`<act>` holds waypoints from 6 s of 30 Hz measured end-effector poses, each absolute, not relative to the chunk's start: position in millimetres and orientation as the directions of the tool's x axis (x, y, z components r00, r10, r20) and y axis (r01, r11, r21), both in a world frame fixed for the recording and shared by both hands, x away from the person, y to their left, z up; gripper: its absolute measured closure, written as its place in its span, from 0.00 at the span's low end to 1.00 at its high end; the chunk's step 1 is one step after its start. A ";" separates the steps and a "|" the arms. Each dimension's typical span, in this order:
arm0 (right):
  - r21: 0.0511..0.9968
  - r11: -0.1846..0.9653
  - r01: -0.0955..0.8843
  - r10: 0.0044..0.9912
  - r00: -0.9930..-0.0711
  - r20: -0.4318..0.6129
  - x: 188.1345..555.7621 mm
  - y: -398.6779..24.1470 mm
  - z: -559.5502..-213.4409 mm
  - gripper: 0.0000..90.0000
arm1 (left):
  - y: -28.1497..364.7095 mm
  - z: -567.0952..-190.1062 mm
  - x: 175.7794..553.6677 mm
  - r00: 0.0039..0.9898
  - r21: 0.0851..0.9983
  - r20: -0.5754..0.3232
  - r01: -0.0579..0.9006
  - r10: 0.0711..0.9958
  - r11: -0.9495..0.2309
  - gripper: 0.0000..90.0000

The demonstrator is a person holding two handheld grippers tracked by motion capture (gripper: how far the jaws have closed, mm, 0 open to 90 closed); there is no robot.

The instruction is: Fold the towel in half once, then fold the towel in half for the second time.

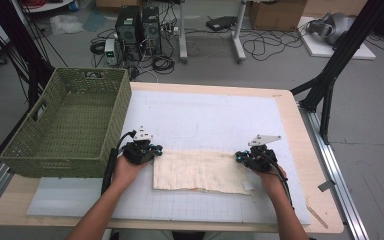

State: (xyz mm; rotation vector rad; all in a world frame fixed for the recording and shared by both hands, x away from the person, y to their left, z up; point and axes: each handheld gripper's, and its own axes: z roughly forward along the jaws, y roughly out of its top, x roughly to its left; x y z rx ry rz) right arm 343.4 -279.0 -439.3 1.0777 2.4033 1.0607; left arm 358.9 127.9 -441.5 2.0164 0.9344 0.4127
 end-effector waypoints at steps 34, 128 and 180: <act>0.843 0.300 0.446 0.868 -0.495 -0.046 326.3 -297.0 -413.1 0.37 | 143.8 -423.5 347.2 0.641 0.901 -0.145 0.400 0.754 -0.168 0.40; 0.849 0.292 0.440 0.821 -0.571 0.013 296.2 -301.2 -416.2 0.13 | 118.2 -445.3 370.6 0.670 0.765 -0.011 0.484 0.742 -0.426 0.79; 0.697 0.472 0.540 0.705 -0.706 0.070 381.7 -268.0 -440.0 0.95 | 132.1 -448.4 367.5 0.649 0.813 -0.115 0.497 0.752 -0.305 0.94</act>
